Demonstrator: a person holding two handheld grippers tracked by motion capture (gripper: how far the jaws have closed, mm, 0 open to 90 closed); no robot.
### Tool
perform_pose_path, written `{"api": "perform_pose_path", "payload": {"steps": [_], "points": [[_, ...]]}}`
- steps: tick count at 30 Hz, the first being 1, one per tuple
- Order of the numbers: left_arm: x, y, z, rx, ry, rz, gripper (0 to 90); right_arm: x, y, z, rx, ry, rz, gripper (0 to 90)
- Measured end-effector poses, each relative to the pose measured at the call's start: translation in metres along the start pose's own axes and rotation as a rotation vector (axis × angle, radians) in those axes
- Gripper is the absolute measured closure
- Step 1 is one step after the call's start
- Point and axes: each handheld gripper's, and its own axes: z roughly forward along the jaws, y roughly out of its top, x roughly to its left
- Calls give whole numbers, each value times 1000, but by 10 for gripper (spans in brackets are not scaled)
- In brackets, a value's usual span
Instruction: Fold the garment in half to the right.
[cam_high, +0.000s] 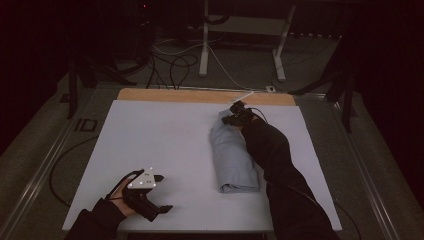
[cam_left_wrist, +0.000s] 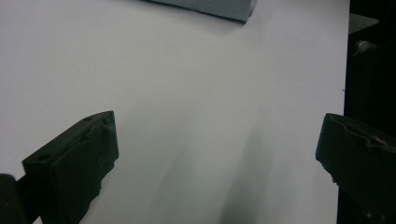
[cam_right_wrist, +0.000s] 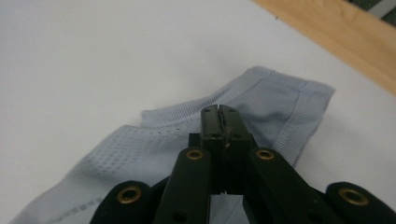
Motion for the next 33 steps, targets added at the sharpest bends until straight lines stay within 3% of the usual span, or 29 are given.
{"api": "perform_pose_path", "payload": {"steps": [9, 14, 24, 26, 33], "points": [[2, -1, -1, -3, 3, -6, 3, -11, -8, 25, 85, -48, 12, 900], [1, -1, -1, -5, 4, -3, 3, -16, -10, 30, 71, -63, 31, 900], [2, -1, -1, -9, 0, -3, 3, -18, -9, 30, 70, -60, 47, 900], [2, -1, -1, -8, 0, -2, 3, -17, -7, 29, 78, -67, 21, 900], [1, 0, -3, -13, 1, -1, 3, -14, -2, 13, 58, -56, 18, 900]]}}
